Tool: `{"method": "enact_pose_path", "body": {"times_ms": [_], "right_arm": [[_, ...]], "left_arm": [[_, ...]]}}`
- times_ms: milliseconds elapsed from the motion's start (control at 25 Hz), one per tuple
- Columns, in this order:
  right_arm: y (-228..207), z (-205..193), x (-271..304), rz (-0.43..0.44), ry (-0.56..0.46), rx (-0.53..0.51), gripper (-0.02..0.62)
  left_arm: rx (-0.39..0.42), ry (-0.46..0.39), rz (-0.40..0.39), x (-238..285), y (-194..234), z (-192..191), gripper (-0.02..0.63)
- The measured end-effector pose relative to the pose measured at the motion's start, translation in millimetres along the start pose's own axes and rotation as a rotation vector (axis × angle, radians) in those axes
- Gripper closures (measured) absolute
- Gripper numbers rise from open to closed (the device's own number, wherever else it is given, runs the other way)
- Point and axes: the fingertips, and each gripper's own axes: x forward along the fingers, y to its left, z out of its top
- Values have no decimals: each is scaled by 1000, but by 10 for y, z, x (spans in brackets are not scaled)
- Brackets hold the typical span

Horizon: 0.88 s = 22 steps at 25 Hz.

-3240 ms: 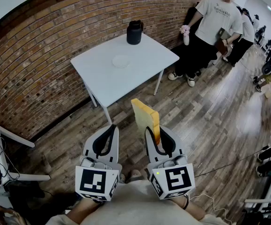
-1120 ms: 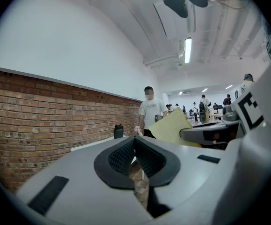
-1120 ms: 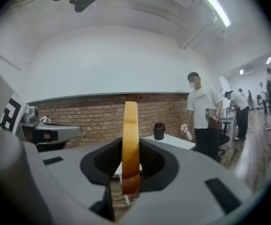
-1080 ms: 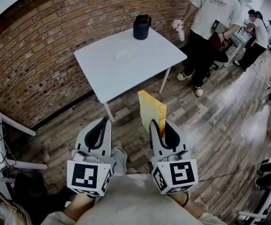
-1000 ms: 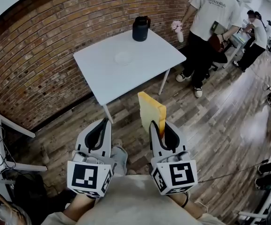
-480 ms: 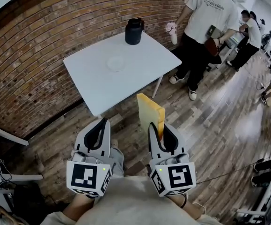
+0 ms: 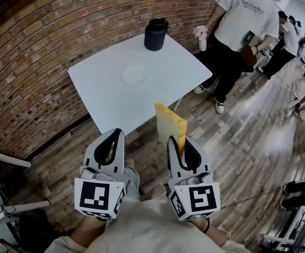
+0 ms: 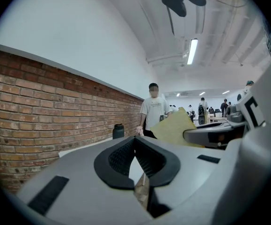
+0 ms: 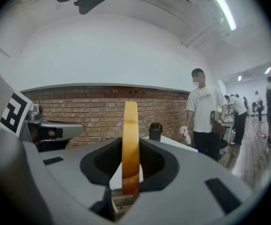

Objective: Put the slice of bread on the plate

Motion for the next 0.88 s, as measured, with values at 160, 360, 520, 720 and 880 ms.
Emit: {"method": "enact_pose_path", "body": {"times_ms": [160,360,520,720,880], "right_arm": [[-38,19,327,-11,24,-2,499],[-76,73,681,-22,46,-3,499],[-85,100,965,-29,60,-1,499],[-129,138,1338,-44,78,5,499],[-196,160,1629,-67,90,11,499]], "left_arm": [[-11,14,-5,292,230,6,597],[-18,35,-18,598,454,23,597],[-22,50,-32,836,628,34,597],[-26,68,-56,1165,836,50,597],[-28,79,-79,1447,997,62,597]]}}
